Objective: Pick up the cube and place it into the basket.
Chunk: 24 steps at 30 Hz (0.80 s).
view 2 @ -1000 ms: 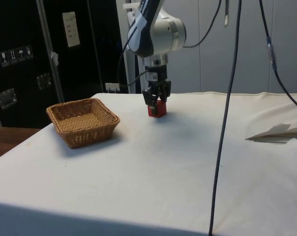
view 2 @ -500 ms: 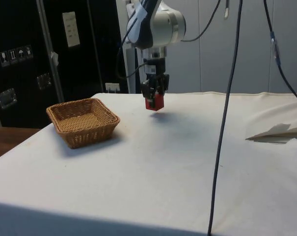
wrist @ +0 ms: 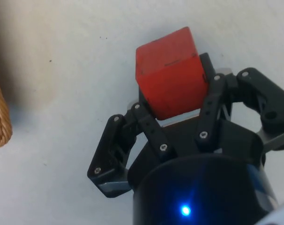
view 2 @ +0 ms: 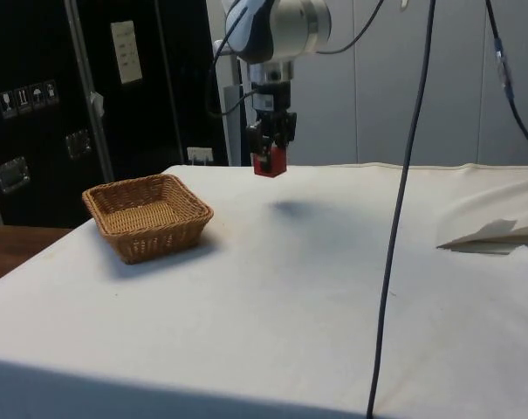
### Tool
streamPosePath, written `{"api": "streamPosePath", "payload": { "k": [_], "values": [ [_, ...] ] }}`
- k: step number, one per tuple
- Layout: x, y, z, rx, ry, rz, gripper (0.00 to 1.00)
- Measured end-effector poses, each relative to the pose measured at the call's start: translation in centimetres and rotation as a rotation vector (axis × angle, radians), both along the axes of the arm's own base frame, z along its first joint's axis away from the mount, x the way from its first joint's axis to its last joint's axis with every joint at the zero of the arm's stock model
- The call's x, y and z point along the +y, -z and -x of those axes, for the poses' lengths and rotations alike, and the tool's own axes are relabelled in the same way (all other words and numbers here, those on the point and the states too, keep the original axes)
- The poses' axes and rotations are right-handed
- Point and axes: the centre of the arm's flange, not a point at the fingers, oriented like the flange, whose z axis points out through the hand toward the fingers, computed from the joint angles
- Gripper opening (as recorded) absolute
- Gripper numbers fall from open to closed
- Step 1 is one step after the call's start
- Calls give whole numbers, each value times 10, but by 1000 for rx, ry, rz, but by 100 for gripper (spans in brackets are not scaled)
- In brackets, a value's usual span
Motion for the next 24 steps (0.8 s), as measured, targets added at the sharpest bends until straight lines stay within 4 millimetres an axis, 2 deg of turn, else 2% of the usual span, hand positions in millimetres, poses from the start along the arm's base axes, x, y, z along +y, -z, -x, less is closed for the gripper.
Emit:
{"api": "streamPosePath", "payload": {
  "k": [24],
  "values": [
    [-9,-51,-2,-28,-59,37,0]
  ]
}}
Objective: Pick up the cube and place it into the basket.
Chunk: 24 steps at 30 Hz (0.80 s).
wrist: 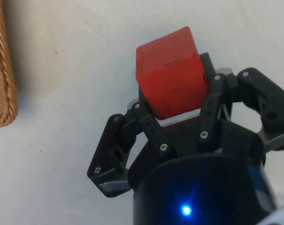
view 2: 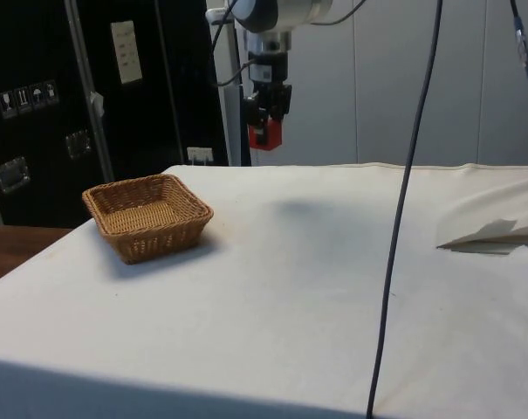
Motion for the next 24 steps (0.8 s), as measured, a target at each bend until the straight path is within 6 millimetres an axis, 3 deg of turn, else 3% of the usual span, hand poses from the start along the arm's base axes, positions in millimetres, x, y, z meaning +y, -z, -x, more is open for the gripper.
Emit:
{"api": "streamPosePath", "payload": {
  "k": [24],
  "values": [
    [6,-43,5,20,-116,53,0]
  ]
}}
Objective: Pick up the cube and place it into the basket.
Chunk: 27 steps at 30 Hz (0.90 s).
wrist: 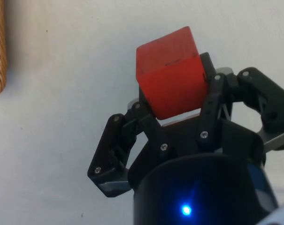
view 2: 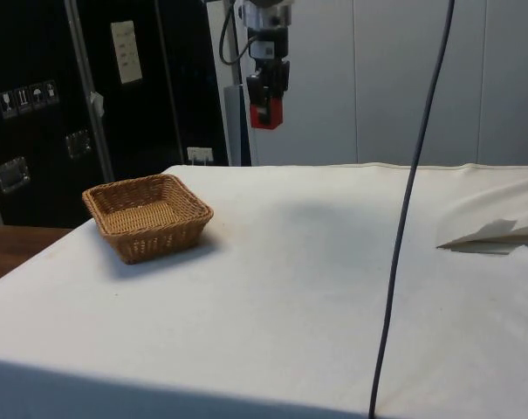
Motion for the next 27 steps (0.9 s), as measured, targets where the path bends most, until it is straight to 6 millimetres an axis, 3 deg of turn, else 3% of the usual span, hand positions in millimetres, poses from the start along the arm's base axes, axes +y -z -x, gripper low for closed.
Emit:
{"api": "streamPosePath", "payload": {
  "k": [19,27],
  "values": [
    [36,-10,-14,4,-21,53,0],
    [61,-18,-22,10,-35,83,0]
  ]
}}
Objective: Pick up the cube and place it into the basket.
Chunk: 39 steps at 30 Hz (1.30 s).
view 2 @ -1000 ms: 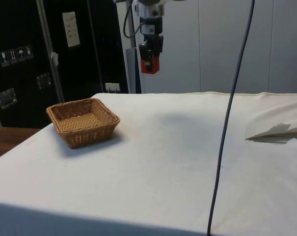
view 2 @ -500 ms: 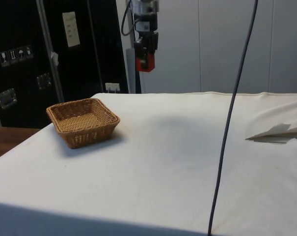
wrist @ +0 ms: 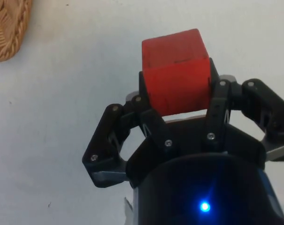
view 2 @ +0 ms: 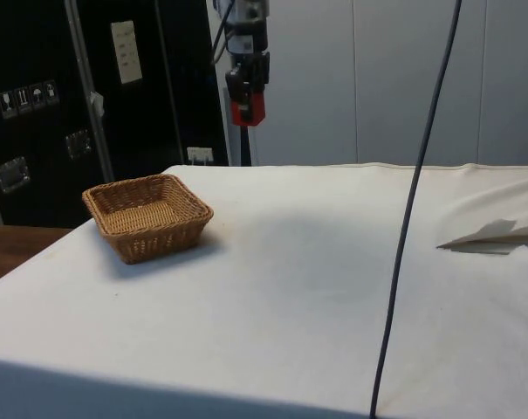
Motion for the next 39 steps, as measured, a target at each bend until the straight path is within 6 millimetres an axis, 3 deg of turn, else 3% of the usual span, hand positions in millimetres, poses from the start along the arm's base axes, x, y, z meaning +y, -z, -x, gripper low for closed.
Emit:
{"api": "streamPosePath", "payload": {
  "k": [12,39],
  "values": [
    [25,-10,-15,7,-42,-3,0],
    [59,-20,-62,29,-138,-52,0]
  ]
}}
